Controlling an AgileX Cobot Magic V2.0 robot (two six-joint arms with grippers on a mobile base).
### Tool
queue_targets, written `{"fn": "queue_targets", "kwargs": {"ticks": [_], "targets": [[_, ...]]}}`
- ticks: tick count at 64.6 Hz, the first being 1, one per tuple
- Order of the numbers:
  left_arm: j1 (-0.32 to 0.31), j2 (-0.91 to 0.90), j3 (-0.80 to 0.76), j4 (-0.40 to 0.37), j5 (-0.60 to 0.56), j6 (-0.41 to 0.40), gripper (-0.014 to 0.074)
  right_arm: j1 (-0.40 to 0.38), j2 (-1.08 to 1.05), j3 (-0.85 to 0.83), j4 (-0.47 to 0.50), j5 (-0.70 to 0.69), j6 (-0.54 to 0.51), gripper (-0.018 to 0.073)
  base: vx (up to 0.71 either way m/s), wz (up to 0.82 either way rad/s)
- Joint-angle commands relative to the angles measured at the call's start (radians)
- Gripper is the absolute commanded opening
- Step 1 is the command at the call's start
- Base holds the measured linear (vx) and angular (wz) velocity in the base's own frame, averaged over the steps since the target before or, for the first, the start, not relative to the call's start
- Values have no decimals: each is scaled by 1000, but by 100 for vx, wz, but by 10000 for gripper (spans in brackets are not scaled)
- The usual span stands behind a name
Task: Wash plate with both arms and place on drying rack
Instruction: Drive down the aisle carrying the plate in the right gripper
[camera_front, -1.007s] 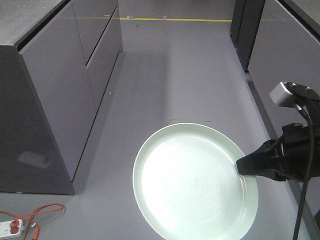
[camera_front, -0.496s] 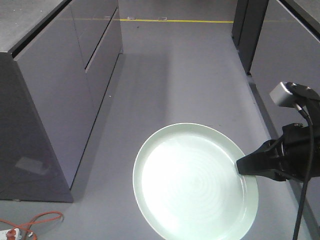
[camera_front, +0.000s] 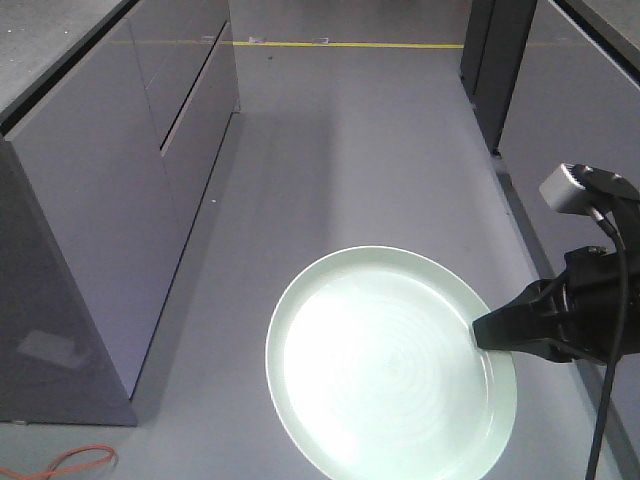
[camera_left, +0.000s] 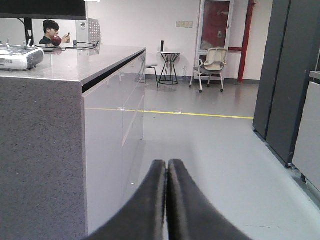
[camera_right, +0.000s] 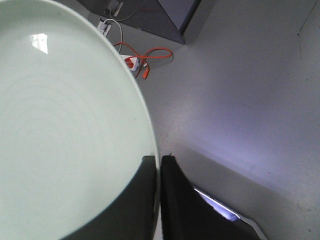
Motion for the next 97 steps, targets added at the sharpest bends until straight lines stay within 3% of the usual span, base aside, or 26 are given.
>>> {"fn": "queue_targets", "kwargs": {"ticks": [1,97], "targets": [[-7,-16,-26,-2,-75,-8,-6,-1,-20,-23,50,-22,-8,-1,12,-4],[-7,-16,-26,-2,-75,-8,-6,-1,-20,-23,51,-22,-8,-1,16,-4]]}}
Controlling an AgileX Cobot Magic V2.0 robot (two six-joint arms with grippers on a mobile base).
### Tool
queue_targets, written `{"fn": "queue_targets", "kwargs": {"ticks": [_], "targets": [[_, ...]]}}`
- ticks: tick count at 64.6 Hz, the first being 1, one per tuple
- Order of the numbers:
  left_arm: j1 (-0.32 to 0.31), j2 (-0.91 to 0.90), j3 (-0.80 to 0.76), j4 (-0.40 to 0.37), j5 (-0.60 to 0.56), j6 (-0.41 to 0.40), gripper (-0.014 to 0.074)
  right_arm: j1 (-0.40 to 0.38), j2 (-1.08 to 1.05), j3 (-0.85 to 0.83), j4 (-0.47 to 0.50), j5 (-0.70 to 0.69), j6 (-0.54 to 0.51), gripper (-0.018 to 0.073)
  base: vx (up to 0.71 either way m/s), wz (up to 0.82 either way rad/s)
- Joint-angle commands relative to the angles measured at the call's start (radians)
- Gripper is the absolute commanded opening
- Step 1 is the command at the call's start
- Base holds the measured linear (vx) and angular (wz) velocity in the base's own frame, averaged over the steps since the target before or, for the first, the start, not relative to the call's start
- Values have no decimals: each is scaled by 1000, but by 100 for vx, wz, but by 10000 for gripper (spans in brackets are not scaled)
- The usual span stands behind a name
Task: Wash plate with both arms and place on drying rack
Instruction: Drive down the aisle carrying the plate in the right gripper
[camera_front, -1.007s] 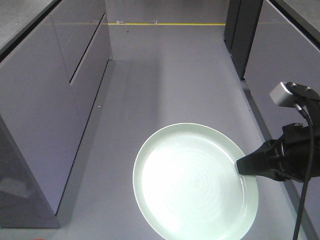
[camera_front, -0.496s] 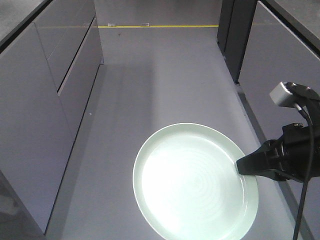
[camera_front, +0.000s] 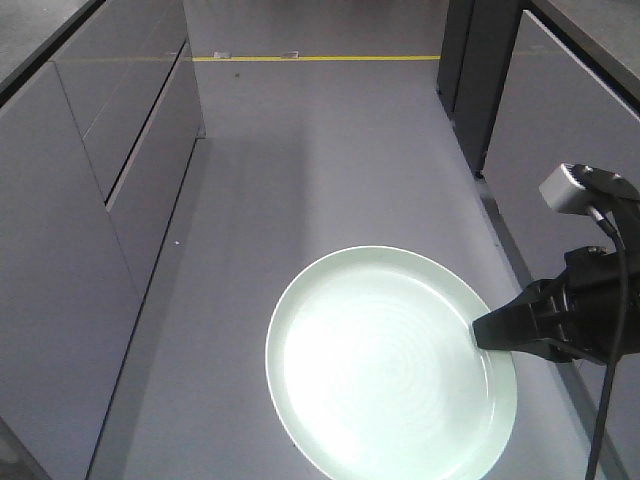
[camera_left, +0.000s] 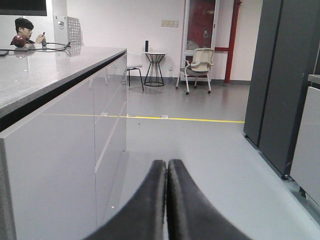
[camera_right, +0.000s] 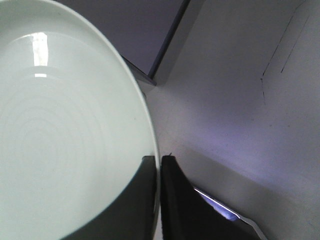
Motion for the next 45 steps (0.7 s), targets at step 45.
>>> {"fn": "queue_targets", "kwargs": {"ticks": [45], "targets": [[-7,-16,-26,-2,-75,-8,-6,-1,-20,-23,51,-22,-8,-1,21,3]]}}
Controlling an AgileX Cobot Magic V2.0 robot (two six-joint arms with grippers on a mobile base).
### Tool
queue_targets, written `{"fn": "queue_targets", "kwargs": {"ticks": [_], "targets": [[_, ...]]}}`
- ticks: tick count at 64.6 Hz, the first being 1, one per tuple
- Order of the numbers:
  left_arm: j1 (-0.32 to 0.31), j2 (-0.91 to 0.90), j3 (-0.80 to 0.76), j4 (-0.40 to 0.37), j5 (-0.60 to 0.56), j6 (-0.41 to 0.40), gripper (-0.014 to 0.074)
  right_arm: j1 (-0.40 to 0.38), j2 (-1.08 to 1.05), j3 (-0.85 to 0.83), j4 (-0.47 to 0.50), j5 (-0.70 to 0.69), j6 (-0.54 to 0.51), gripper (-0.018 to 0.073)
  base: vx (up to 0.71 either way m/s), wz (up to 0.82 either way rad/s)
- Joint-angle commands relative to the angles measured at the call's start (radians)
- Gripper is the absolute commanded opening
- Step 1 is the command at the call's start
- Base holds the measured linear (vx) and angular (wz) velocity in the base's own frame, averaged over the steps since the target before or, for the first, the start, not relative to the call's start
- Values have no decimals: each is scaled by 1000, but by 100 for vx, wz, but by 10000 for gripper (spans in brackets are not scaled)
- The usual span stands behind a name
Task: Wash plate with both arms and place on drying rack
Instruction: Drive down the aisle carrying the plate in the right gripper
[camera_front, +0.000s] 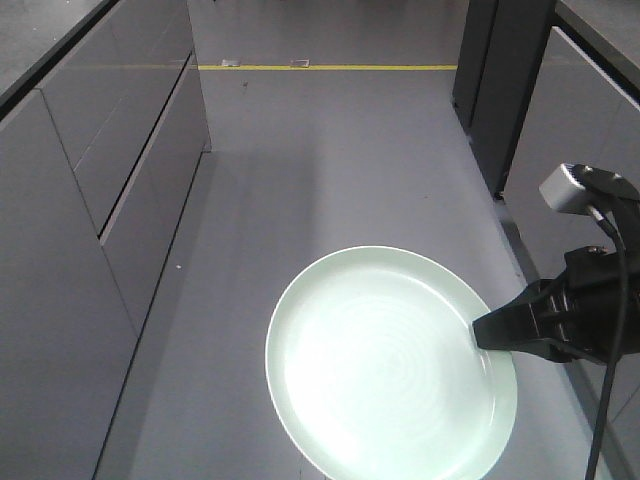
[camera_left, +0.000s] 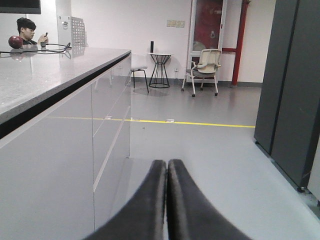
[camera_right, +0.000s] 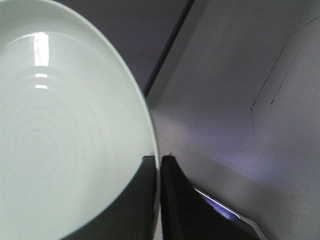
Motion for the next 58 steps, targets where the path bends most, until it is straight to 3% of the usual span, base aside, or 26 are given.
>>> {"fn": "queue_targets", "kwargs": {"ticks": [1,58], "targets": [[-7,-16,-26,-2,-75,-8,-6,-1,-20,-23,51,-22,-8,-1,22,1],[-7,-16,-26,-2,-75,-8,-6,-1,-20,-23,51,-22,-8,-1,22,-2]]}}
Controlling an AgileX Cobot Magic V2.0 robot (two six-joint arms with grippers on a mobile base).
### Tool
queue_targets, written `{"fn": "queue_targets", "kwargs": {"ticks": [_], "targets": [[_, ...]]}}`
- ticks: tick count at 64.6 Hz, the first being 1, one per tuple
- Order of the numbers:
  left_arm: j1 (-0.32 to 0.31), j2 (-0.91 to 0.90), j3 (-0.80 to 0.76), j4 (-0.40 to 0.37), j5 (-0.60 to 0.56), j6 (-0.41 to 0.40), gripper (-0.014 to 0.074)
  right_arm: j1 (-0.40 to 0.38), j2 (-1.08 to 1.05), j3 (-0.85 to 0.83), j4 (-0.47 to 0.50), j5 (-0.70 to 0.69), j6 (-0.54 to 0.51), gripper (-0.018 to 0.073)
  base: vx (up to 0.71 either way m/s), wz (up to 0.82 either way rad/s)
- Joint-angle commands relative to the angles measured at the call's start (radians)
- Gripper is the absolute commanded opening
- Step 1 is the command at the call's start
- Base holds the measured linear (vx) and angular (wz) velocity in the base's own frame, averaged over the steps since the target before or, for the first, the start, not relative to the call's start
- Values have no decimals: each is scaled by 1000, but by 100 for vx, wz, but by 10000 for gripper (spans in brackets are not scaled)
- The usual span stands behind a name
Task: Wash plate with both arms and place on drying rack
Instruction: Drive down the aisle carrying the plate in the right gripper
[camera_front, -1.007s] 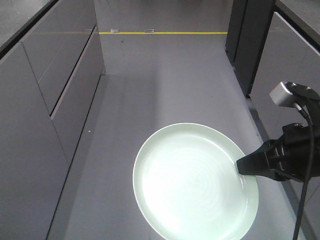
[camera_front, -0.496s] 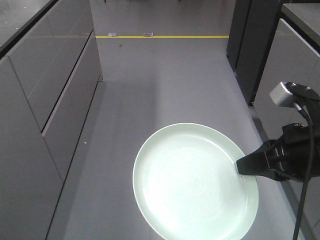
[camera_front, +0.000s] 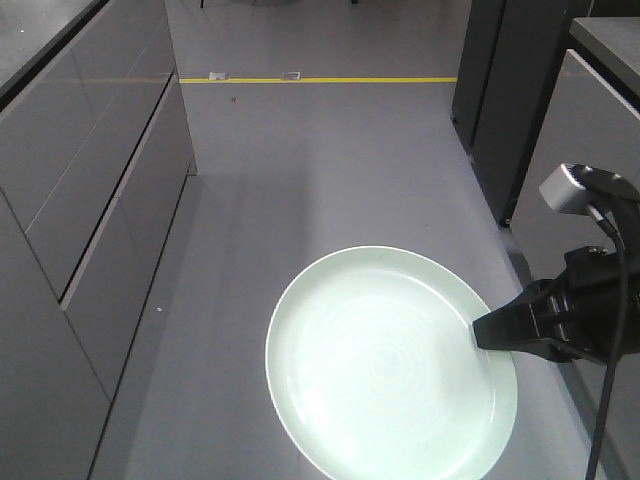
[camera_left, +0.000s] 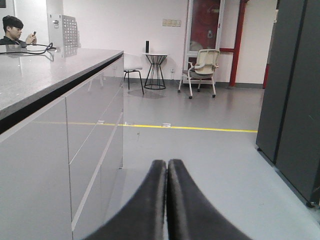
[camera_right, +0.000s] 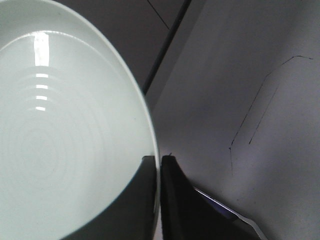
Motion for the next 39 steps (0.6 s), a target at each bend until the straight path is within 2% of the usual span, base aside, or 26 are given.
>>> {"fn": "queue_targets", "kwargs": {"ticks": [1,39], "targets": [[-7,-16,-26,-2,-75,-8,-6,-1,-20,-23,51,-22,-8,-1,22,1],[-7,-16,-26,-2,-75,-8,-6,-1,-20,-23,50,-21,-8,-1,22,4]]}}
